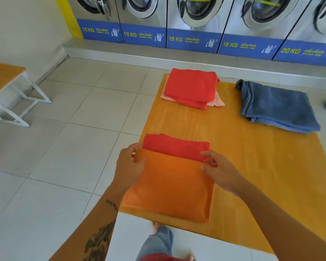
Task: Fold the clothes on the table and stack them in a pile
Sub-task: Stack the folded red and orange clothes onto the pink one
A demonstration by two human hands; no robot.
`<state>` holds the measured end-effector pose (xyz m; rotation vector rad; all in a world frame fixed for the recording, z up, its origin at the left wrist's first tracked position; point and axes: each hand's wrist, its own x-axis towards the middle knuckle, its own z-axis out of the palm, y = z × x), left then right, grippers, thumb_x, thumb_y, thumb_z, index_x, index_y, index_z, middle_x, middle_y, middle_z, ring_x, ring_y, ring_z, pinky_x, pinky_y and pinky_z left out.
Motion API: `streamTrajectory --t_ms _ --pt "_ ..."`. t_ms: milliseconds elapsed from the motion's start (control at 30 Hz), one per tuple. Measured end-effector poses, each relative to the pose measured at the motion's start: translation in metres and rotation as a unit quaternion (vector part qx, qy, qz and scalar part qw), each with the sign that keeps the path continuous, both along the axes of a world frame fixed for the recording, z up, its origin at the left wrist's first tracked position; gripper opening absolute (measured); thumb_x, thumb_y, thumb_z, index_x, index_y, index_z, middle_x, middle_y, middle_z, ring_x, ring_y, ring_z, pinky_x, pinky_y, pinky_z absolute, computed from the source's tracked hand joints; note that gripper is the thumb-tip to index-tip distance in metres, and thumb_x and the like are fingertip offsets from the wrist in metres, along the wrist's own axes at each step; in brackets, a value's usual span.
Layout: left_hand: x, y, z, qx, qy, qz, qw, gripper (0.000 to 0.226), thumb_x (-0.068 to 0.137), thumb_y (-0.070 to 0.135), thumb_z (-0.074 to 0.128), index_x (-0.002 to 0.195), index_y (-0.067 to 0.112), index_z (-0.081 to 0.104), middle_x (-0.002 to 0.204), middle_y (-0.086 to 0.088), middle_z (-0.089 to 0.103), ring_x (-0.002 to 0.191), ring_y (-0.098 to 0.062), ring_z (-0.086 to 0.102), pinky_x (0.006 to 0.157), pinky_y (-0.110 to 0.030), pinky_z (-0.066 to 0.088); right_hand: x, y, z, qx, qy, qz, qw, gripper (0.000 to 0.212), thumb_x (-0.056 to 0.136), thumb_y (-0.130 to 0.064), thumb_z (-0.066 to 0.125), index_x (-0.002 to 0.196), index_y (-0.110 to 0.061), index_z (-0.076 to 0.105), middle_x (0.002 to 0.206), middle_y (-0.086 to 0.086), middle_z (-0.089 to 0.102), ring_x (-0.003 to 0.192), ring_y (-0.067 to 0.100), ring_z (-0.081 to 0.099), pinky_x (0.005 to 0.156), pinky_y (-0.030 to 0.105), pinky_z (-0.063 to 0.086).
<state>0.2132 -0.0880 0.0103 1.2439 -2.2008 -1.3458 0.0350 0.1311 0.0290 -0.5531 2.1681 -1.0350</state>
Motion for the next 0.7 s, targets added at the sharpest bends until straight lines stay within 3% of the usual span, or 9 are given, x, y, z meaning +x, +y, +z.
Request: streamTrajectory --t_ms 67,167,300,400,500,567,700 --pt "0.013 0.01 -0.005 0.009 -0.04 -0.006 0.999 0.055 0.09 0.019 0.064 0.141 0.031 0.046 0.13 -0.002 0.049 0.115 -0.023 0.054 0.095 -0.037 0.048 0.014 0.004 -0.002 0.016 0.01 0.014 1.0 0.042 0.087 -0.016 0.067 0.126 -0.031 0.058 0.111 -0.005 0.057 0.101 0.015 0.057 0.084 0.029 0.048" --pt "0.027 0.025 -0.007 -0.01 -0.056 -0.001 0.998 0.06 0.091 0.016 0.06 0.145 0.031 0.039 0.134 -0.004 0.052 0.119 -0.027 0.053 0.1 -0.044 0.047 0.028 0.005 -0.001 0.018 0.027 0.03 0.999 0.05 0.084 -0.012 0.068 0.128 -0.031 0.053 0.11 -0.003 0.056 0.09 0.011 0.058 0.072 0.026 0.049" --pt "0.025 0.036 0.011 0.001 0.012 0.051 0.999 0.054 0.092 0.007 0.055 0.139 0.031 0.044 0.114 0.001 0.06 0.092 -0.015 0.059 0.077 -0.027 0.05 0.036 0.002 0.007 -0.006 0.027 -0.005 1.0 0.048 0.081 -0.004 0.064 0.116 -0.035 0.053 0.107 0.002 0.058 0.086 0.021 0.063 0.072 0.045 0.056" --pt "0.016 0.031 0.023 0.055 0.079 0.07 0.993 0.061 0.089 0.005 0.061 0.14 0.035 0.043 0.114 0.001 0.058 0.099 -0.02 0.059 0.077 -0.031 0.049 0.03 -0.001 0.022 -0.039 0.023 -0.031 0.999 0.045 0.082 -0.003 0.063 0.113 -0.034 0.055 0.106 0.005 0.06 0.088 0.029 0.064 0.073 0.05 0.056" --pt "0.007 0.022 0.031 0.09 0.107 0.078 0.987 0.063 0.089 0.006 0.063 0.142 0.033 0.042 0.122 -0.003 0.057 0.104 -0.022 0.059 0.078 -0.032 0.052 0.013 -0.003 0.035 -0.066 -0.003 -0.088 0.994 0.044 0.086 -0.004 0.064 0.12 -0.029 0.054 0.109 0.004 0.06 0.088 0.023 0.063 0.073 0.044 0.056" --pt "0.005 0.019 0.029 0.131 0.054 0.054 0.988 0.066 0.09 0.007 0.062 0.147 0.026 0.037 0.132 -0.008 0.055 0.107 -0.024 0.058 0.076 -0.029 0.052 0.005 -0.002 0.036 -0.07 -0.053 -0.114 0.99 0.048 0.088 -0.008 0.066 0.129 -0.027 0.049 0.111 0.003 0.058 0.093 0.022 0.062 0.075 0.042 0.056" --pt "0.007 0.02 0.013 0.165 -0.075 -0.003 0.983 0.071 0.089 0.021 0.066 0.15 0.02 0.03 0.145 -0.007 0.047 0.126 -0.032 0.05 0.102 -0.049 0.046 0.013 0.005 0.011 -0.047 -0.139 -0.127 0.981 0.065 0.089 -0.011 0.068 0.143 -0.025 0.035 0.119 0.002 0.057 0.106 0.025 0.06 0.082 0.042 0.052"
